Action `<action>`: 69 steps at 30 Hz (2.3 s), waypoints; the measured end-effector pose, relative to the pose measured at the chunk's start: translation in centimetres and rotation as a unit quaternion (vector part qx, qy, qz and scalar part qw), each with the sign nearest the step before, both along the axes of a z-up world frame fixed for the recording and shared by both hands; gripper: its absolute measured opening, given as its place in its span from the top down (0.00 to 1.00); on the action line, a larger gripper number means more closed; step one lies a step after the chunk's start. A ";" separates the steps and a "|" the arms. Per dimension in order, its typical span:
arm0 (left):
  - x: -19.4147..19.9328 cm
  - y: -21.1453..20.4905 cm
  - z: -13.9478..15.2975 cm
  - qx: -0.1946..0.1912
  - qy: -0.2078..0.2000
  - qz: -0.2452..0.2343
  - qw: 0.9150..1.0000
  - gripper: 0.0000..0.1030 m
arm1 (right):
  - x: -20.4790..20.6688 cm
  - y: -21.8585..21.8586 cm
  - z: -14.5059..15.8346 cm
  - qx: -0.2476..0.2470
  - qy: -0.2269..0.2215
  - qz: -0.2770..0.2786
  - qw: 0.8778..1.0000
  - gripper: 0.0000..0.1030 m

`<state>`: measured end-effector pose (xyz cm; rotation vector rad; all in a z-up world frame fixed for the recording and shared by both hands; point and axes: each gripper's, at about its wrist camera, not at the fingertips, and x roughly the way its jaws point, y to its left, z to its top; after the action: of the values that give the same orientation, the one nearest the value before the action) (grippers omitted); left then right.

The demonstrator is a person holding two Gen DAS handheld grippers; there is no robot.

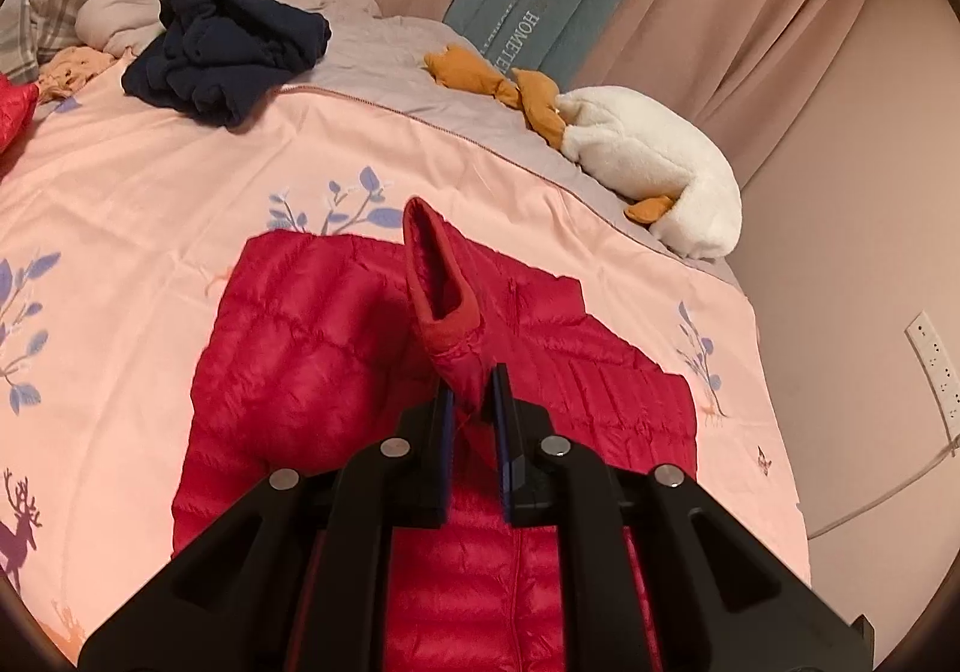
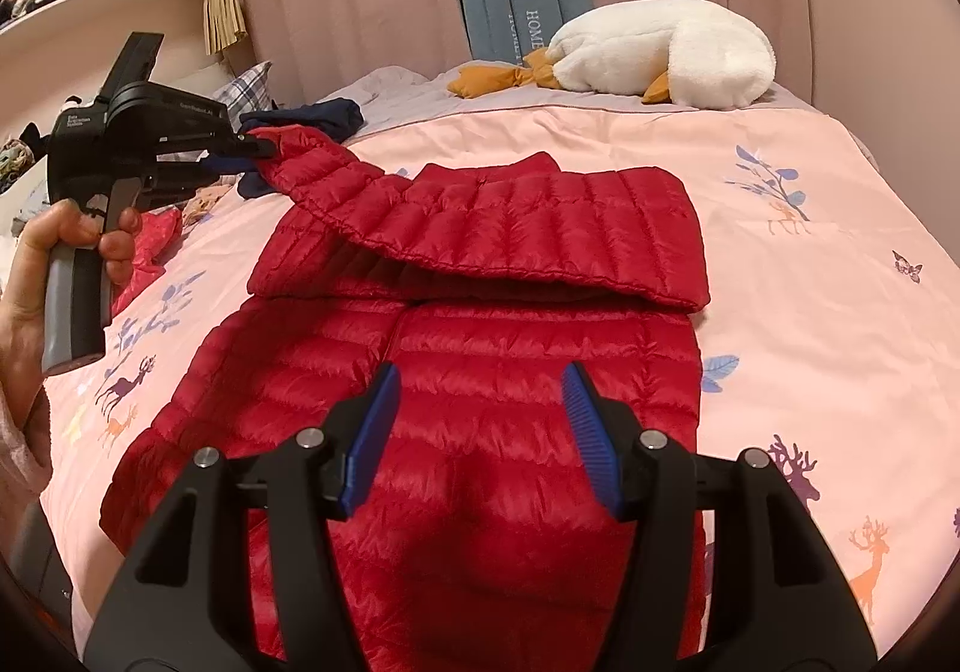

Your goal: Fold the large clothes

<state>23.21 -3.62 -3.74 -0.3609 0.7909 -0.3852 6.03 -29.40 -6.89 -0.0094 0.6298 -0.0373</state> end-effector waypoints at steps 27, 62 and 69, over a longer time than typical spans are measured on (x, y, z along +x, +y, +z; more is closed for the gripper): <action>4.9 4.2 -9.7 0.030 0.096 0.069 0.993 0.88 | 1.3 -2.9 -1.1 0.006 0.030 -0.031 0.999 0.43; 0.8 -0.7 -5.3 0.183 -0.083 -0.003 0.980 0.36 | 9.1 -2.9 0.0 -0.014 0.037 -0.059 0.997 0.24; 2.0 -3.1 -7.0 0.199 -0.072 -0.021 0.977 0.36 | 13.5 -4.6 -0.5 -0.016 0.028 -0.092 0.995 0.23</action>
<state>25.22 -6.68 -10.76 0.0589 0.7141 -0.2802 19.53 -34.00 -7.39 0.0168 0.6851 -0.2261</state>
